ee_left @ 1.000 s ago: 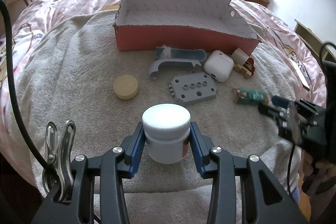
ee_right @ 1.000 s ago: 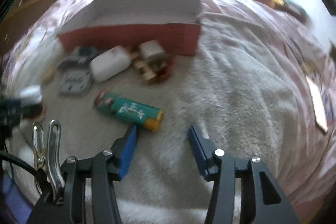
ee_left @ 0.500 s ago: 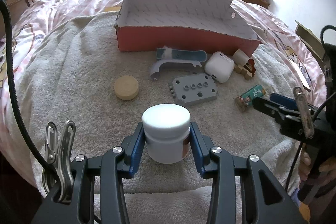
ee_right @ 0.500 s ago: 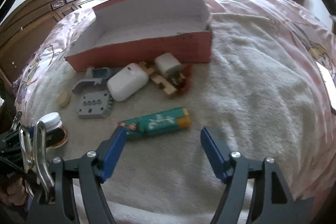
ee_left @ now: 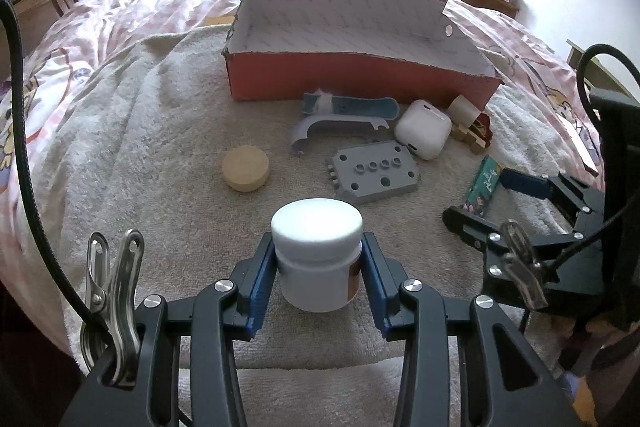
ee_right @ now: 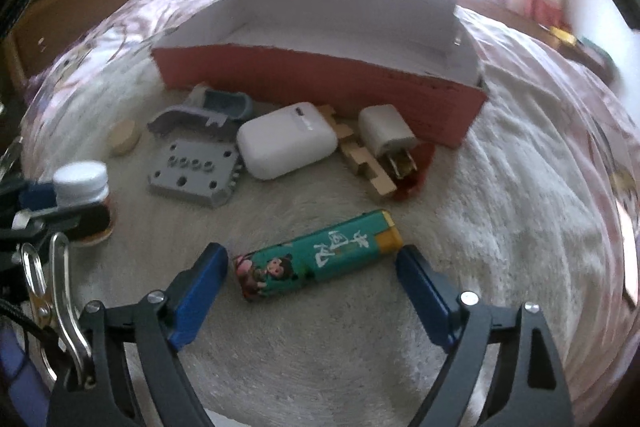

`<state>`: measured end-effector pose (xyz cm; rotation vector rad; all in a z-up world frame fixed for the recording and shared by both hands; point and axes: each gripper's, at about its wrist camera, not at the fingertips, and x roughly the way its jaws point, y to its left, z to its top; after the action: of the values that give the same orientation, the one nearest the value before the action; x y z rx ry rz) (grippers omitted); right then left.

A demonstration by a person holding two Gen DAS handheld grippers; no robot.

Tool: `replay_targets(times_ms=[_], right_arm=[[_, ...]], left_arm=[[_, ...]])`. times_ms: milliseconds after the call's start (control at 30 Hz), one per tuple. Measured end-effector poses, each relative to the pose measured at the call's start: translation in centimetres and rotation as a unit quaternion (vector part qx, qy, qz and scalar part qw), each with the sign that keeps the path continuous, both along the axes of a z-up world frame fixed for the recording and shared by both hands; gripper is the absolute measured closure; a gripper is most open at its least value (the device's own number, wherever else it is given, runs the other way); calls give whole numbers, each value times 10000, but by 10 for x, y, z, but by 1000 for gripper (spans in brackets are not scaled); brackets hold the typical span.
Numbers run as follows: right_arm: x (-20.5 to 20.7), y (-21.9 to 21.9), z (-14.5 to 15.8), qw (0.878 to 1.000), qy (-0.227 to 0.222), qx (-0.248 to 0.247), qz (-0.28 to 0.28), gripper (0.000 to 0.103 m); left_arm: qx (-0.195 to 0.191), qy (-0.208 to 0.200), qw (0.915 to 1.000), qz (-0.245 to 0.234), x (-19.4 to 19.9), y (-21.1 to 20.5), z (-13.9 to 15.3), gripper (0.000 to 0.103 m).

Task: Organize rigid objects
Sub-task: 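Grasp the green lighter with the right tool while the left tool holds the jar, then carry the lighter into the box and release it while the left tool carries the jar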

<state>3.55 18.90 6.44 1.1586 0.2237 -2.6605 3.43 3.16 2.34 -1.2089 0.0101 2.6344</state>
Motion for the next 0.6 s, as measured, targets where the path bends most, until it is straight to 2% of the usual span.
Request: replay_targets(times_ms=[233, 367, 433, 467, 600], right_arm=[[-3, 4, 4, 9955, -96, 384, 866, 13], [-6, 6, 4, 9919, -107, 392, 1206, 13], [-8, 8, 4, 9916, -126, 317, 1245, 15], [-8, 9, 5, 9919, -102, 297, 1231, 19], [-4, 9, 6, 9927, -74, 310, 1164, 20]], left_arm=[[-107, 16, 9999, 34, -1, 4, 0, 61], [-156, 26, 9999, 36, -1, 6, 0, 61], [-159, 21, 9999, 33, -2, 6, 0, 61], [-154, 21, 9999, 36, -2, 6, 0, 61], [-139, 17, 9999, 37, -2, 6, 1, 61]])
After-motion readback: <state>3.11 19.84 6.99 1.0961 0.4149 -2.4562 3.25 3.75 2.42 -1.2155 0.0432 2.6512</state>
